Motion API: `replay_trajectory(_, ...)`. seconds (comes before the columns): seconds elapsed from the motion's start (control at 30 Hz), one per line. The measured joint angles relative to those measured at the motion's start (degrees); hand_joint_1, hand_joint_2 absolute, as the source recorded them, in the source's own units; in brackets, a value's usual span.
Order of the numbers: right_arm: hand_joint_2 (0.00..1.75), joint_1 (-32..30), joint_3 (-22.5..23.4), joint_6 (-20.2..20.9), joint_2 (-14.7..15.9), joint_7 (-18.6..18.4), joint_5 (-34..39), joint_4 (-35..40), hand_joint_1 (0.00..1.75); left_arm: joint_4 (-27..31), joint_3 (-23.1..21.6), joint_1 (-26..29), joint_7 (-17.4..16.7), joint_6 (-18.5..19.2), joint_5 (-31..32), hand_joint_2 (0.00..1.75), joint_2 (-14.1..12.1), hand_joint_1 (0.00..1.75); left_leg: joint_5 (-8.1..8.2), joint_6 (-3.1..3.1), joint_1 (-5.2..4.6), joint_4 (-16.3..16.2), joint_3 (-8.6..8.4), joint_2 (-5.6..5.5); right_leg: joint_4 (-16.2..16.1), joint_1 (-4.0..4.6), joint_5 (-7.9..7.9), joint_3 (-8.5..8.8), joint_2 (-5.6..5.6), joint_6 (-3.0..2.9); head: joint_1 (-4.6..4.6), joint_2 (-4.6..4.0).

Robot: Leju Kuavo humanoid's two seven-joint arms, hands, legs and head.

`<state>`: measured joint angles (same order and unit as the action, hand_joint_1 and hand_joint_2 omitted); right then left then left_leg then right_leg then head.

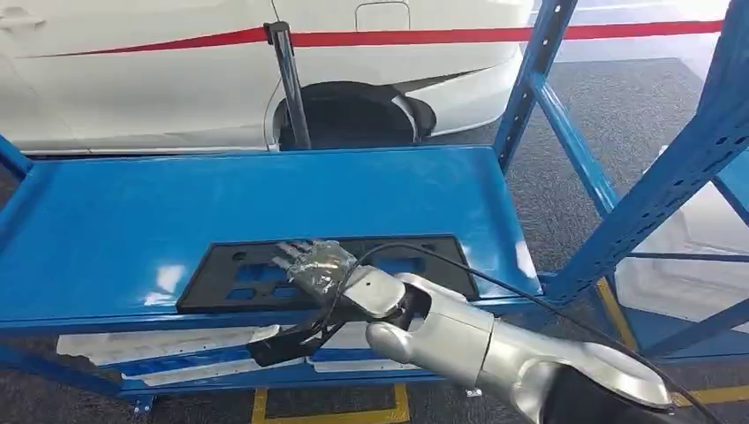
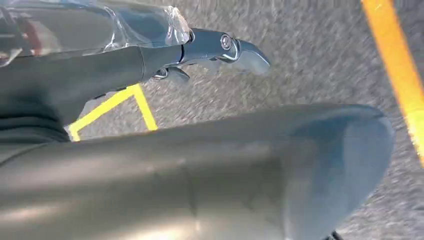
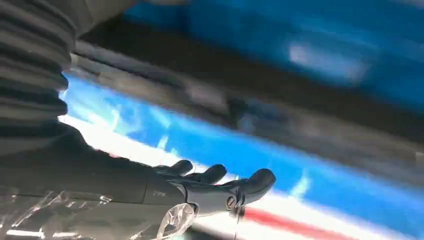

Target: Take the parts from the cabinet and place them on the table.

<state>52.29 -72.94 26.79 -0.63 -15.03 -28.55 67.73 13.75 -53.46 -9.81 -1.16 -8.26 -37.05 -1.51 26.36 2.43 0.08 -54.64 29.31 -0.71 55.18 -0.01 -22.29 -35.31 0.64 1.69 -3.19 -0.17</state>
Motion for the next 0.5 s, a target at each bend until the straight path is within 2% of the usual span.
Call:
replay_trajectory(0.03,1.75,-0.2,-0.5,1.5,0.1,-0.7,1.5,-0.2,1.75,0.0,0.0,-0.1,0.1,0.0,-0.1,0.0,0.0,0.0,-0.03,-0.12,0.11,0.2,0.09,0.0,0.3,0.04,-0.08,-0.12,0.02,-0.17,-0.07,-0.02)
replay_trajectory(0.1,1.75,0.6,-0.9,2.2,0.1,-2.0,3.5,-0.4,1.75,0.0,0.0,0.1,0.4,-0.1,-0.3,0.0,0.0,0.0,0.18,0.19,0.05,0.1,-0.1,0.13,0.2,-0.02,-0.04,-0.08,0.22,-0.1,-0.07,-0.02)
replay_trajectory(0.13,1.75,1.0,-1.3,2.5,0.1,-2.7,4.6,-0.6,1.75,0.0,0.0,0.0,0.7,-0.1,-0.4,0.0,0.0,0.0,0.16,0.16,0.05,0.4,-0.28,0.13,0.2,0.02,-0.1,-0.07,0.25,-0.17,-0.09,-0.02)
replay_trajectory(0.3,1.75,2.3,-2.3,2.5,1.0,-5.4,8.4,-0.7,1.75,0.0,0.0,0.1,1.3,0.0,-1.1,0.0,0.0,0.0,0.18,0.11,0.03,1.1,-0.84,0.15,0.2,0.05,-0.47,0.2,0.24,-0.61,-0.09,-0.02)
replay_trajectory(0.5,1.75,3.7,-3.9,2.5,2.3,-6.2,9.3,-0.9,1.75,0.0,0.0,0.2,1.6,0.0,-1.1,0.0,0.0,0.0,0.21,-0.4,0.07,1.2,-1.15,0.15,0.2,0.14,-0.58,0.66,0.22,-0.79,-0.09,-0.02)
